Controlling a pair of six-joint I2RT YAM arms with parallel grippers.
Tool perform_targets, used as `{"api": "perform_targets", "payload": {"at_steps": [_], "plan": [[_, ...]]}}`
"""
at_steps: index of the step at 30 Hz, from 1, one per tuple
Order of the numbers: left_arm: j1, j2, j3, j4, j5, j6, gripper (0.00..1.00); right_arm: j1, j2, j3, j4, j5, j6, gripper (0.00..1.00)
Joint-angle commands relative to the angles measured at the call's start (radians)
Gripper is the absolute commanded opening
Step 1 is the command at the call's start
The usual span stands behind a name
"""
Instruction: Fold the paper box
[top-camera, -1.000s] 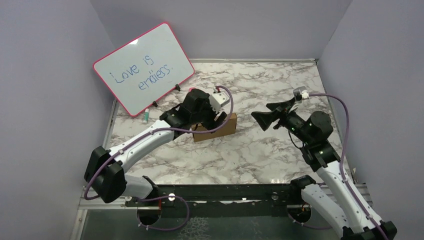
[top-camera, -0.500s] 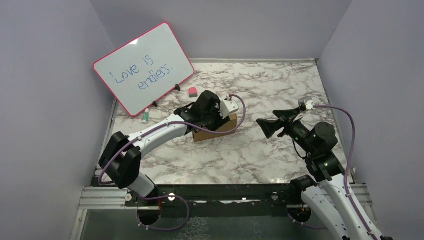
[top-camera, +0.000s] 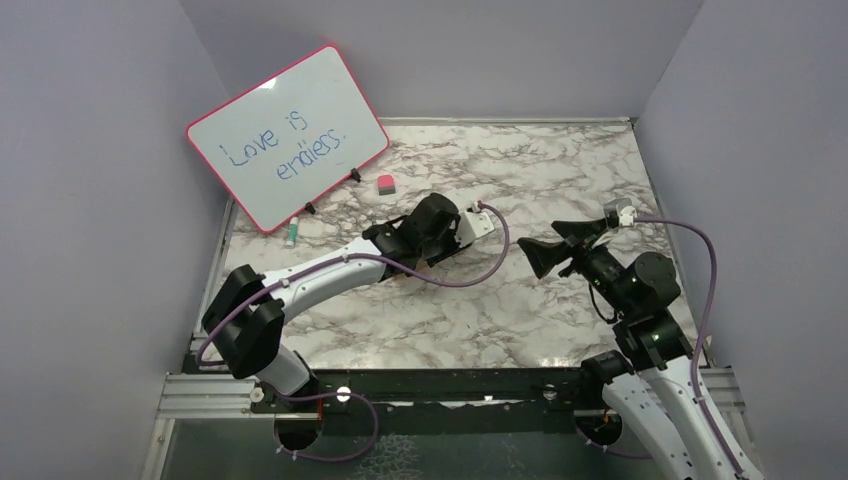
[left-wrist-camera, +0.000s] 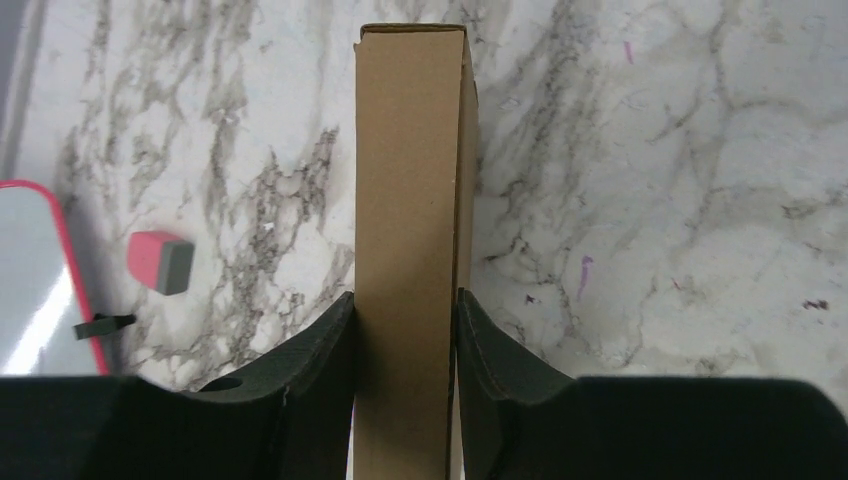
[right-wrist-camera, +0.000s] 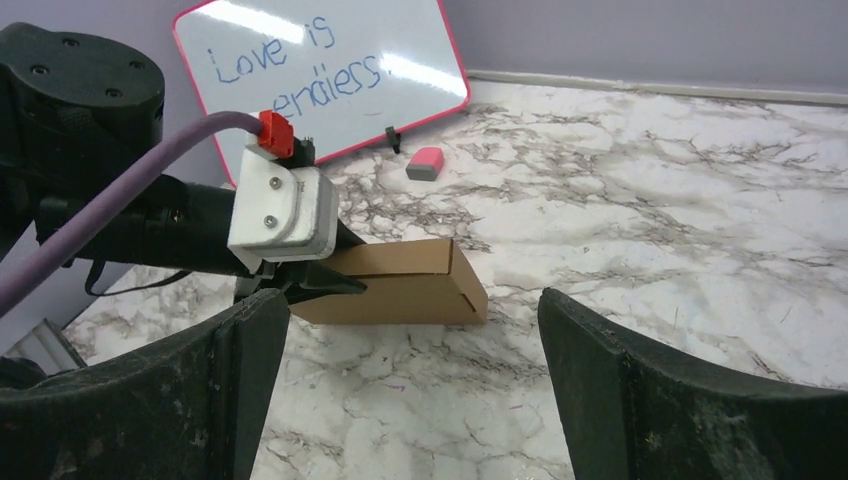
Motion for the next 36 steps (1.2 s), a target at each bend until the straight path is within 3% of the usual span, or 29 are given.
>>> {"api": "perform_targets", "payload": {"at_steps": [1,4,10,16,23,26,27,28,33,36], "plan": [[-0.046,0.041,-0.014,0.14,-0.332,0.035,0.24,-0.003,-0.059,-0.016,-0.021,0.09,-0.003,1.0],[-0.08,0.085,-0.049,0.246,-0.468,0.087,0.23,-0.003,-0.11,-0.026,-0.029,0.142,0.006,1.0],[-0.132,0.199,-0.11,0.382,-0.579,0.112,0.23,-0.003,-0.185,-0.038,-0.044,0.19,0.017,1.0],[-0.186,0.289,-0.101,0.384,-0.647,0.119,0.44,-0.003,-0.186,-0.037,-0.05,0.205,0.02,1.0],[-0.243,0.298,-0.065,0.286,-0.585,0.081,0.64,-0.003,-0.162,-0.027,-0.056,0.221,0.018,1.0],[-0.272,0.279,-0.055,0.234,-0.525,0.045,0.79,-0.003,-0.153,-0.019,-0.059,0.226,0.014,1.0],[-0.276,0.268,-0.051,0.223,-0.495,0.022,0.94,-0.003,-0.147,-0.017,-0.063,0.226,0.014,1.0],[-0.277,0.255,-0.047,0.212,-0.459,-0.003,0.98,-0.003,-0.143,-0.014,-0.066,0.227,0.012,1.0],[-0.27,0.179,-0.041,0.221,-0.382,-0.11,0.99,-0.003,-0.138,-0.007,-0.084,0.244,0.006,1.0],[-0.201,0.133,-0.026,0.216,-0.326,-0.204,0.99,-0.003,-0.144,0.003,-0.101,0.259,0.003,1.0]]}}
